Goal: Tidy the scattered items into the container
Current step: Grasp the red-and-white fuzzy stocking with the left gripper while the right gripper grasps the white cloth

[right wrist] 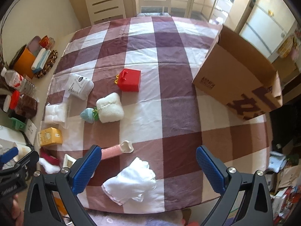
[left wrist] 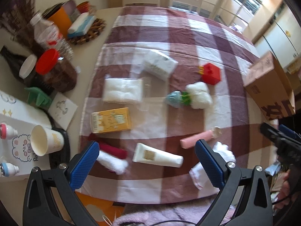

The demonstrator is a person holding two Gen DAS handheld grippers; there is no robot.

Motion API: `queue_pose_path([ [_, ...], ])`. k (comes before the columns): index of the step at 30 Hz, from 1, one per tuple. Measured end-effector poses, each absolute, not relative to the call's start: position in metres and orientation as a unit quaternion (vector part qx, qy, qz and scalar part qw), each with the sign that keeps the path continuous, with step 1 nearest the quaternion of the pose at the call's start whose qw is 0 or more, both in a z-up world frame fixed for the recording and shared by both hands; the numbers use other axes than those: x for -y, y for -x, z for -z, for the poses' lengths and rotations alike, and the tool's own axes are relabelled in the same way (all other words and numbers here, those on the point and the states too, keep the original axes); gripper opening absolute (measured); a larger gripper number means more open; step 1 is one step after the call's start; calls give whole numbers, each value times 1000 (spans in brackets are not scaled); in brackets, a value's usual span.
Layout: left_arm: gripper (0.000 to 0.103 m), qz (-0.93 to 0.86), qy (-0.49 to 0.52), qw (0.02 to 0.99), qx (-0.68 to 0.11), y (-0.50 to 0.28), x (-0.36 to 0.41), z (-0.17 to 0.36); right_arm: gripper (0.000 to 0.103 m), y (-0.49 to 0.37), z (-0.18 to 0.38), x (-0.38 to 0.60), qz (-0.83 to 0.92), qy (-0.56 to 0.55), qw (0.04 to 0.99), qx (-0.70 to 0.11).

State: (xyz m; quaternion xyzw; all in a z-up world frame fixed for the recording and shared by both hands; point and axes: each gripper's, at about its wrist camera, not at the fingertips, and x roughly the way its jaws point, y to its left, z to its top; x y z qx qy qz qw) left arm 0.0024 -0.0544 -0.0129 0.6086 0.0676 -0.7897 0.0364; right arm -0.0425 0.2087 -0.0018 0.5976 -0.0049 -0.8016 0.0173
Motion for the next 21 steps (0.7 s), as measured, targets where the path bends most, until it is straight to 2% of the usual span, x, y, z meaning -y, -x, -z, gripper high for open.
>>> queue_pose_path([
  [5,102,779,-616,56,-100,-15,89,38,103,37,24,-211,785,-618,40,27],
  [11,102,765,-634,49,-100,-43,86,69,103,13,76,-208,748,-660,52,39],
  [15,102,755,-642,53,-120,-68,84,91,91,-2,104,-212,729,-680,47,63],
  [21,102,750,-636,89,-157,-80,108,110,89,-12,128,-209,720,-690,49,59],
])
